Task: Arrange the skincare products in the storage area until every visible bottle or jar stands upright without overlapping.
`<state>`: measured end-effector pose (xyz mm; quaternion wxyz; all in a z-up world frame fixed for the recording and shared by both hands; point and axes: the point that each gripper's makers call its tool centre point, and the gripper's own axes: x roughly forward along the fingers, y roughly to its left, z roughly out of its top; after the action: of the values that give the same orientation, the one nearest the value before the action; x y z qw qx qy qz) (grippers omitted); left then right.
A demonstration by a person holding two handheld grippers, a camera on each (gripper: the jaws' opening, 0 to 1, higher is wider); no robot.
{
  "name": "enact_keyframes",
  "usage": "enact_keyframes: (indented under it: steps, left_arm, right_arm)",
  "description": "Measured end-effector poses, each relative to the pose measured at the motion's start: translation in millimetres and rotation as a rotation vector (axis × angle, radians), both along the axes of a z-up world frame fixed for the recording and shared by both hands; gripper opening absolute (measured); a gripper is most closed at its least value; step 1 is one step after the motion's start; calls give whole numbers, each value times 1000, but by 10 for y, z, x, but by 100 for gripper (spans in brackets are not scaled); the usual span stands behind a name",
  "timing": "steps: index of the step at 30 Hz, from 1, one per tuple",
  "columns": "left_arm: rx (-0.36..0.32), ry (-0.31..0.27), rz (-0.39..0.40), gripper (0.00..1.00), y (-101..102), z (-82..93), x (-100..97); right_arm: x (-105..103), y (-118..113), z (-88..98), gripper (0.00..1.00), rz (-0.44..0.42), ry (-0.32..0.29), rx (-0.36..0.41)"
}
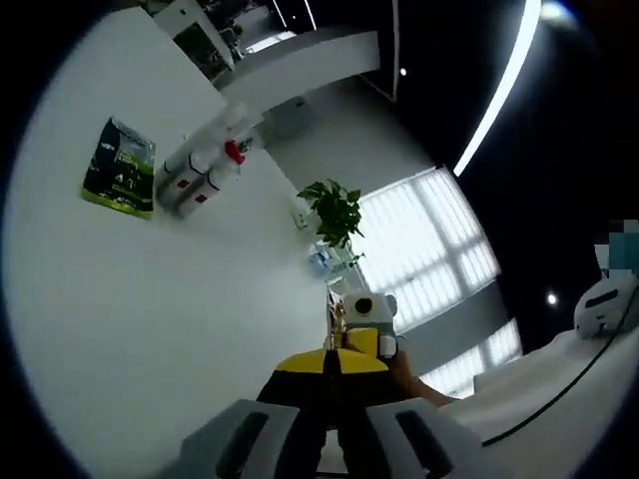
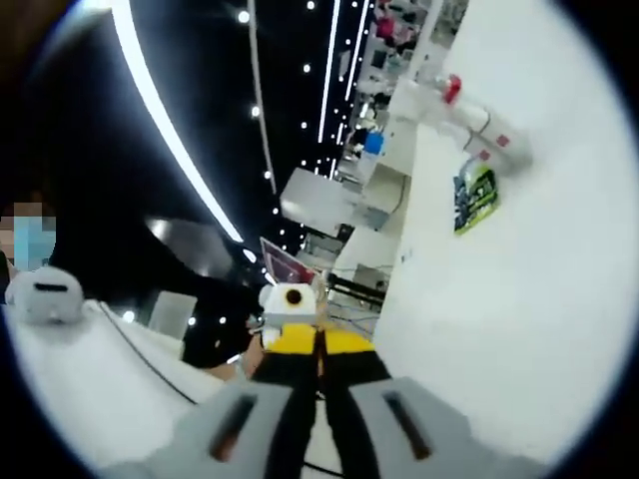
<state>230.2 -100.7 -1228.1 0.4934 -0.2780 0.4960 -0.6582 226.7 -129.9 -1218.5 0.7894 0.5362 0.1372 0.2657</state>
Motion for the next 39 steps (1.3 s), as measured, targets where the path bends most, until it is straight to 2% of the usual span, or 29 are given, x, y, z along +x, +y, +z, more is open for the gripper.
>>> enact_keyframes:
  steps: [2, 4, 6, 11, 12, 15, 18, 20, 24, 25, 28, 31, 32, 39]
  left_arm:
    - [2, 0, 24, 0, 13, -9, 53]
    - [5, 3, 37, 0, 26, -21, 97]
    - [10, 7, 57, 0, 44, -37, 164]
    - [12, 16, 90, 0, 71, -63, 322]
    - [11, 19, 99, 0, 73, -66, 358]
    - [35, 30, 154, 0, 93, -165, 604]
    - [47, 41, 188, 0, 97, -207, 792]
    - [68, 36, 221, 0, 97, -255, 981]
    - [89, 30, 254, 0, 103, -299, 1197]
    - [98, 34, 278, 0, 94, -316, 1340]
    - [116, 44, 304, 0, 76, -357, 1548]
    - [146, 44, 340, 0, 50, -415, 1820]
    - [147, 43, 343, 0, 44, -415, 1852]
    - [186, -3, 364, 0, -106, -423, 2377]
  right_arm:
    - [52, -3, 7, 2, -31, -44, -79]
    - [76, 31, 36, 9, -41, -65, -135]
    - [97, 67, 38, 14, -43, -65, -179]
    - [106, 50, -41, 18, -49, -47, -276]
    - [115, 9, -51, 19, -68, -57, -317]
    - [130, -88, -53, 26, -110, -64, -364]
    - [163, -285, -87, 34, -189, -60, -483]
    - [167, -381, -113, 40, -206, -41, -559]
    - [199, -539, -157, 56, -237, -5, -672]
    - [205, -576, -163, 59, -244, 3, -695]
    - [212, -655, -137, 67, -275, 7, -721]
    - [177, -725, -146, 66, -305, 13, -728]
    - [168, -730, -157, 67, -307, 17, -731]
    - [58, -762, -290, 69, -292, 57, -800]
